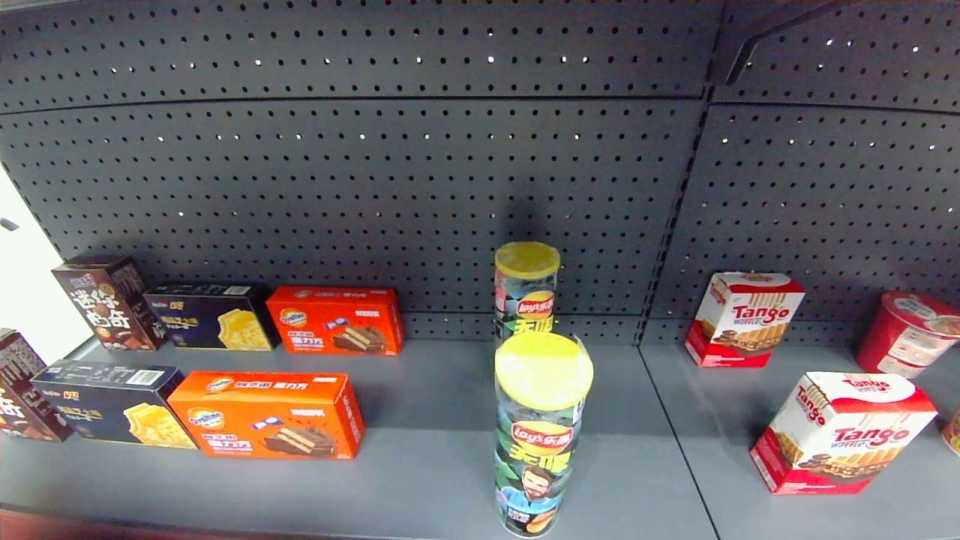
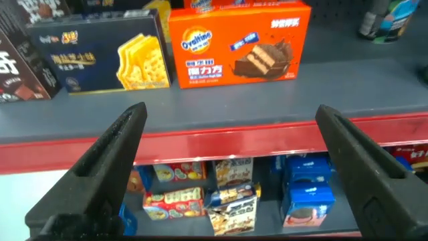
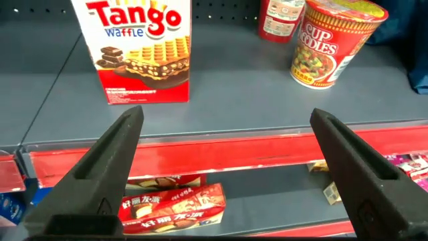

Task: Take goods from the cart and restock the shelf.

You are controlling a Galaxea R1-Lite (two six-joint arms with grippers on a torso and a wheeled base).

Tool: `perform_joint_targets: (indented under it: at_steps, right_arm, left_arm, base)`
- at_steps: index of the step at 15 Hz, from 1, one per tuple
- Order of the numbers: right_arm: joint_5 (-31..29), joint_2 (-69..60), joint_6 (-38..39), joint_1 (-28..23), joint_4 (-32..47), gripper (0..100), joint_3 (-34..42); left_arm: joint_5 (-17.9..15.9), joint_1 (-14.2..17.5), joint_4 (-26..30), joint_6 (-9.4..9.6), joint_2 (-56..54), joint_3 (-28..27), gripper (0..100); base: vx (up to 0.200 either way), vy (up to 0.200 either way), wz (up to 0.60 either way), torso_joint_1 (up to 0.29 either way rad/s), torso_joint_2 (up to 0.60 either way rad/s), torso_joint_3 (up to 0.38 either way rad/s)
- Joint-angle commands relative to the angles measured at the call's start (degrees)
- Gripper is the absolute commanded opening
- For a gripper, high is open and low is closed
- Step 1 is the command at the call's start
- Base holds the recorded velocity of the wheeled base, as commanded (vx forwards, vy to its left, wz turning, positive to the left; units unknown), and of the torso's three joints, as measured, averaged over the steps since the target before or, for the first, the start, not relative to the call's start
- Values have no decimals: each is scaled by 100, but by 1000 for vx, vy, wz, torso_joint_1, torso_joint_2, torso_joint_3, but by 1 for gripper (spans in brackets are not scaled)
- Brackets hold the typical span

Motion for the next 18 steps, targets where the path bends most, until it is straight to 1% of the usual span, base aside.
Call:
perform_joint_targets:
  at_steps: [1,8,11,13,18]
  right_arm:
    - [1,22,5,-6,-3,100,-2]
    - [1,22,14,-6,-3,100,-2]
    - [1,22,22,-6,-3,100,-2]
    - [9,22,14,3,-3,100,-2]
    - [18,22,40,3,5,100,-2]
  left_arm:
    - [-2,-20,11,6,-73,-1,100]
    - [7,-20,11,-3,-73,-1,100]
    - [33,-20,11,-47,-73,-1,100]
    - [24,-20,2,-12,-73,8,100]
    - [24,-20,11,-21,-73,-1,100]
  base:
    - [0,0,0,0,0,0]
    - [0,0,0,0,0,0]
    - [0,0,0,0,0,0]
    - [0,0,0,0,0,0]
    - [0,0,0,0,0,0]
